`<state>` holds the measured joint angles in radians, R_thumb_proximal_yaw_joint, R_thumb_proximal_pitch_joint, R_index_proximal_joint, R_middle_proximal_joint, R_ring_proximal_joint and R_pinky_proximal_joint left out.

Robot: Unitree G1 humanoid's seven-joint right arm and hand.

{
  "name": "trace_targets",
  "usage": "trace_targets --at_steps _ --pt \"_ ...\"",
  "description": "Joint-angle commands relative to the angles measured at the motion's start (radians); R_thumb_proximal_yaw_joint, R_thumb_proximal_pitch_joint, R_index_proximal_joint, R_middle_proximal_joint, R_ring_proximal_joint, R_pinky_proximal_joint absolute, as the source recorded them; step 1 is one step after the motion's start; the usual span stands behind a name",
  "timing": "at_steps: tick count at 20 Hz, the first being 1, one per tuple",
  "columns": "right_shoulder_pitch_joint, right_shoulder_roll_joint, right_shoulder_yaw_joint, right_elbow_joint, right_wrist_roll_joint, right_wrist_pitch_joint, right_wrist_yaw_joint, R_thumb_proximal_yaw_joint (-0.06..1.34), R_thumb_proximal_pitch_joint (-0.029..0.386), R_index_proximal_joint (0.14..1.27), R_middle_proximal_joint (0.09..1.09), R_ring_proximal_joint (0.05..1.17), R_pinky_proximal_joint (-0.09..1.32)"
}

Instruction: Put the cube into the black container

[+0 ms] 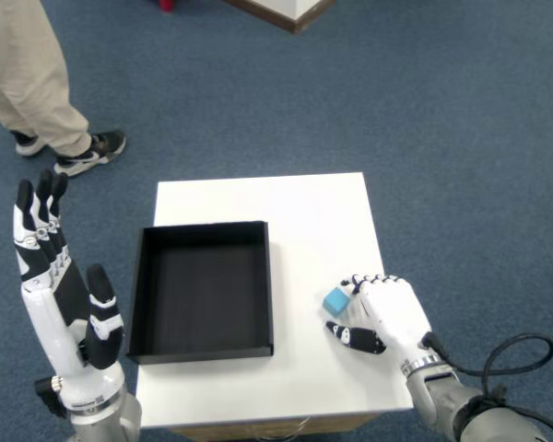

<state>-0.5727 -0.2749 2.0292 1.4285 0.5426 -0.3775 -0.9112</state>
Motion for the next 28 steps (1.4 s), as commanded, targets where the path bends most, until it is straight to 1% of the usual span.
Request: trace_targets --at_steps 1,8,15,16,18,19,23,28 --pt "-0.043 -0.018 -0.013 0.021 0.022 0.022 -0.008 0.67 -0.016 0.49 0.63 0.60 0.63" --pt "-0.033 -0.017 -0.020 0.021 0.034 0.046 0.021 0.67 -0.015 0.49 0.63 0.61 0.65" --pt "-0.037 -0.017 -0.026 0.023 0.044 0.070 0.039 0.64 -0.012 0.51 0.65 0.62 0.67" --pt "-0.036 -0.017 -0.026 0.023 0.044 0.071 0.040 0.64 -0.011 0.53 0.65 0.63 0.67" --pt "-0.033 -0.017 -0.025 0.022 0.044 0.074 0.041 0.65 -0.007 0.62 0.66 0.63 0.67" --pt "-0.031 -0.018 -0.024 0.022 0.043 0.075 0.042 0.66 -0.005 0.65 0.66 0.63 0.67" --pt "-0.029 -0.021 -0.022 0.022 0.041 0.077 0.046 0.68 0.001 0.69 0.66 0.62 0.66" --pt "-0.022 -0.025 -0.022 0.021 0.042 0.066 0.040 0.69 0.028 0.72 0.66 0.61 0.63"
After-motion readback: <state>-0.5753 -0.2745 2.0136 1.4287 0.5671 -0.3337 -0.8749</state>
